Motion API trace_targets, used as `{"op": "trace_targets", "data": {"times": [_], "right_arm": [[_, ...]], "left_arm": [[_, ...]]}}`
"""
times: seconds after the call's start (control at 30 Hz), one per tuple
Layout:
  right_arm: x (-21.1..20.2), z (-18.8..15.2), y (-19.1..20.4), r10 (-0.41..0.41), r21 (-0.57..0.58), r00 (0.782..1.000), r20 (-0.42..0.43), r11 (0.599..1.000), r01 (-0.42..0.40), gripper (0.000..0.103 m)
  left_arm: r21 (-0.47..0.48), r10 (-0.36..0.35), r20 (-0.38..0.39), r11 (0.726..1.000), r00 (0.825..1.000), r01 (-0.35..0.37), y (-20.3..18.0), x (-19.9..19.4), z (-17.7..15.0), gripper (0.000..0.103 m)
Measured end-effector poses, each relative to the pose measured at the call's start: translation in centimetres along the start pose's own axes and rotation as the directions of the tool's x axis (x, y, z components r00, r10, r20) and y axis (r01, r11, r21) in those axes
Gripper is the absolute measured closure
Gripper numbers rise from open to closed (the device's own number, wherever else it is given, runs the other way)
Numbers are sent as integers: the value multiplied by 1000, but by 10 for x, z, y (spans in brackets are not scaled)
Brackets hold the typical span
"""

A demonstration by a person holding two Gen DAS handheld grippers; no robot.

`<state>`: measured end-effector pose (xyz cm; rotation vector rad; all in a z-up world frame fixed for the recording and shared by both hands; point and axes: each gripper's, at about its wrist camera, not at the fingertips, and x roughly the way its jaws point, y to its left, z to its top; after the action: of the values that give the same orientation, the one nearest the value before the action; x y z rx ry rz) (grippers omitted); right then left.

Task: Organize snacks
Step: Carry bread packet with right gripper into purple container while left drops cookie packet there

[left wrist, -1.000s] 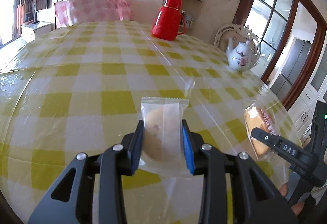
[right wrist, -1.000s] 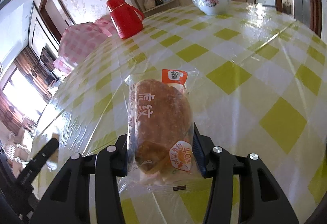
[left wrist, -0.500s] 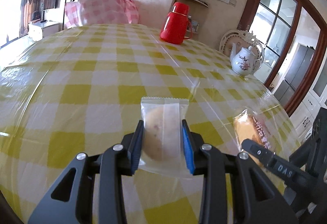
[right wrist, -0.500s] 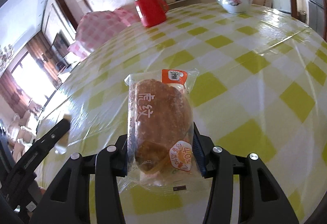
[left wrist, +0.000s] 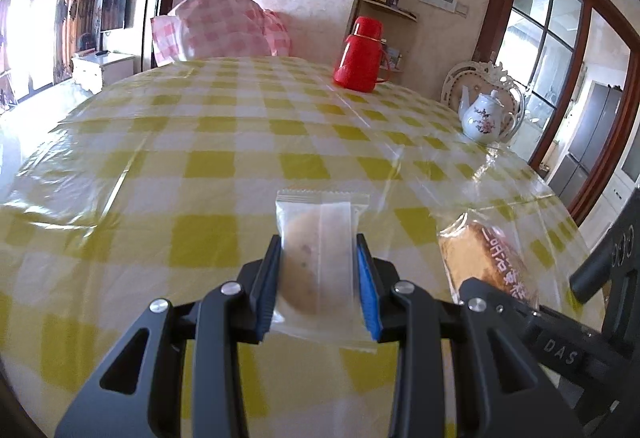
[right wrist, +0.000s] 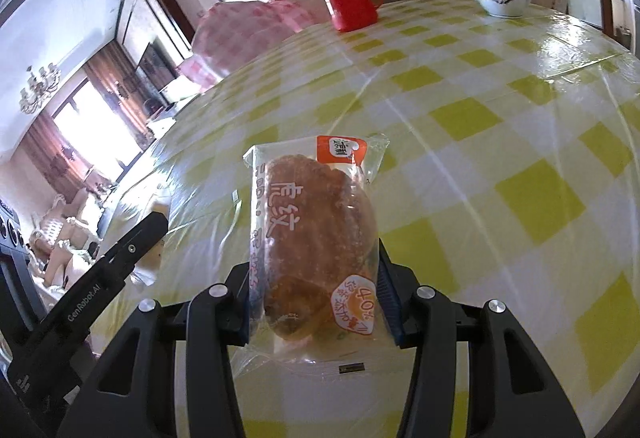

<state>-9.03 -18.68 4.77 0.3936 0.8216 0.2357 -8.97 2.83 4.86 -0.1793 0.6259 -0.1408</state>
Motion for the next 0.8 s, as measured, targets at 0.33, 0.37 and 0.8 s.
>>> {"op": "trace_targets", "data": {"times": [0.33, 0.37, 0.8], "right_arm": [[-22, -33, 52, 54, -96, 998, -16, 994, -55, 55], [-24, -37, 58, 62, -106, 998, -20, 992, -63, 55], [-35, -122, 210, 231, -398, 953, -196, 870, -292, 55]], "left_arm": [[55, 23, 2, 998, 1000, -23, 20, -52, -28, 68], [65, 27, -1, 998, 1000, -27, 24, -59, -32, 68], [176, 225, -52, 961, 973, -213, 130, -162, -72, 68]]}}
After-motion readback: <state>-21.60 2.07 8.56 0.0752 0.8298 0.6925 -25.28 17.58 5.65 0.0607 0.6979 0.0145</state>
